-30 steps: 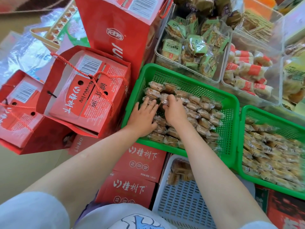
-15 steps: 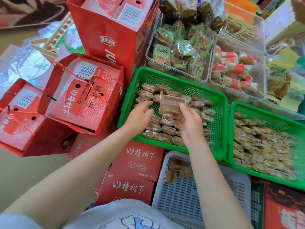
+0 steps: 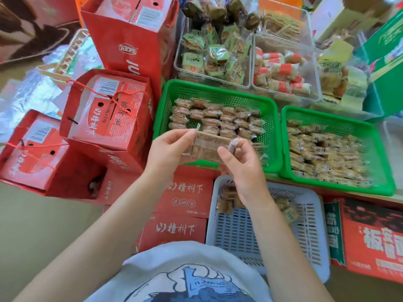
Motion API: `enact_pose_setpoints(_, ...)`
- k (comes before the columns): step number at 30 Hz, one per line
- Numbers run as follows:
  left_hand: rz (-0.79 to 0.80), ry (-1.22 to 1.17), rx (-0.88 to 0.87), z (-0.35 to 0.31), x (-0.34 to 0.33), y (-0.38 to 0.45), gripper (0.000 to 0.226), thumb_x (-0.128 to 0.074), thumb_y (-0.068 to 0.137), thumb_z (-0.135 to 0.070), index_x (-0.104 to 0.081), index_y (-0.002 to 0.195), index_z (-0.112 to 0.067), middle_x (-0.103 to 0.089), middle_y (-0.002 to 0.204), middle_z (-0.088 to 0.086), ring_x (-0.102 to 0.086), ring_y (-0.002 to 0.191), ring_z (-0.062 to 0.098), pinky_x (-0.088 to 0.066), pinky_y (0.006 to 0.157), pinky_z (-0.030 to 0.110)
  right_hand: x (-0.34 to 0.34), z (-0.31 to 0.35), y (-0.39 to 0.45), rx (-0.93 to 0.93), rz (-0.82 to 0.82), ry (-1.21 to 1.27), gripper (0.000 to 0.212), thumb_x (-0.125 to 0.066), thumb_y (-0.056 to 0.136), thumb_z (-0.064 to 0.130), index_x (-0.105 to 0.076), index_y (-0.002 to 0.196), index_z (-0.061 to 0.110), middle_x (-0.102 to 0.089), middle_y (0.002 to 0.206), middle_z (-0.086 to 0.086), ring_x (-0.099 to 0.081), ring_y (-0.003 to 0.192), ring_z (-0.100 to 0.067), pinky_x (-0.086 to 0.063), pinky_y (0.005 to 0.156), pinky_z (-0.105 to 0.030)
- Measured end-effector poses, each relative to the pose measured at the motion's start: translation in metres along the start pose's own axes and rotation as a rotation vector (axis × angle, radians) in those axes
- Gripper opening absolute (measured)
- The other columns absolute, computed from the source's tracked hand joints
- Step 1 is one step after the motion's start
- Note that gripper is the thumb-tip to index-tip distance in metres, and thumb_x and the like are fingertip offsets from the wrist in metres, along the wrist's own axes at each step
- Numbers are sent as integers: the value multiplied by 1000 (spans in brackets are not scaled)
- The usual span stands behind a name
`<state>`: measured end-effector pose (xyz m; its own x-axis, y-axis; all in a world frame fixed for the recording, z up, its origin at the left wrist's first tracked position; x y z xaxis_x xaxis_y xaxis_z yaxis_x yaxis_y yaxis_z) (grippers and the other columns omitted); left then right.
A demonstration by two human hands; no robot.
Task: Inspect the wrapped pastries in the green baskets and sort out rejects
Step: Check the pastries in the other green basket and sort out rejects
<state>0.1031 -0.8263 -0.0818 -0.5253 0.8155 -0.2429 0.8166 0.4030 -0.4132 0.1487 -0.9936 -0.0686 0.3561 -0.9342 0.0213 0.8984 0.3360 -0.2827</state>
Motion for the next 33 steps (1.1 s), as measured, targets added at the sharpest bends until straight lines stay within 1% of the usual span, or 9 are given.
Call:
enact_pose_setpoints(5,44,116,-25,0,-3,-29,19,-66,97,-20,-73,101,-2,-76,95,16,-74,79,25,-60,61,32,-4,15,-34,57,-68,-19,74,-62,84,64,-45,101,-6,-50,86,-10,-43,75,-26,-35,59,-40)
enact_pose_setpoints(8,5,279,-139,-3,-4,-46,16,-64,97,-13,-74,90,-3,-76,82,12,-74,70,24,-62,59,35,-7,19,-51,42,-154,12,50,-47,88,66,-61,98,19,-58,93,-30,-57,78,-34,-48,65,-34)
enact_pose_setpoints(11,-19,510,-284,-6,-3,-56,18,-59,99,-14,-68,85,-9,-72,80,10,-70,66,19,-58,56,27,-5,19,-62,87,-218,-35,36,-44,94,60,-62,102,30,-70,100,0,-66,96,-16,-52,83,-32)
enact_pose_setpoints(15,-9,623,-415,-9,-5,-67,20,-44,106,-16,-54,89,-15,-61,75,5,-60,62,25,-50,58,40,0,30,-75,352,-407,-352,36,-42,107,26,-42,72,21,-38,64,9,-36,57,-5,-30,56,-20)
enact_pose_setpoints(19,-92,769,-740,-17,-9,-84,18,-37,106,-12,-48,92,-11,-44,65,-13,-42,50,7,-26,48,30,-1,33,-84,493,-519,-461,29,-45,107,23,-48,78,19,-40,59,9,-38,51,-10,-30,48,-27)
enact_pose_setpoints(22,-158,885,-821,-22,-1,-82,21,-36,103,-16,-51,95,-3,-43,60,-11,-41,45,16,-28,42,31,-5,33,-87,525,-502,-467,24,-48,105,25,-55,85,14,-41,54,7,-38,45,-14,-29,43,-31)
enact_pose_setpoints(26,-45,676,-561,-22,8,-79,19,-41,107,-15,-53,95,-8,-52,61,-3,-49,49,10,-42,46,30,-10,29,-85,348,-440,-221,24,-52,104,29,-62,85,17,-42,51,6,-35,43,-10,-30,44,-26)
enact_pose_setpoints(29,103,319,-263,-22,9,-81,21,-42,108,-15,-55,97,-2,-50,58,3,-42,43,13,-34,41,24,-15,24,-80,141,-334,274,29,-51,104,25,-59,77,16,-37,46,5,-28,37,-10,-23,40,-23)
enact_pose_setpoints(33,248,98,-130,-25,9,-83,22,-40,109,-15,-52,94,-5,-52,61,4,-46,46,18,-40,47,26,-19,25,-75,63,-256,519,31,-47,105,22,-57,77,12,-34,42,4,-23,32,-6,-20,35,-18)
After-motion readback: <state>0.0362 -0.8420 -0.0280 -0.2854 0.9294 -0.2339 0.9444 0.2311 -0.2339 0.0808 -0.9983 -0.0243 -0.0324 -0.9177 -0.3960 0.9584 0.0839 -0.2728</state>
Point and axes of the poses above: each hand's wrist, its own y-axis towards the middle knuckle, its own x-axis out of the back of the hand, z = x × y, the point moved 3 cm from there along y, towards the middle knuckle
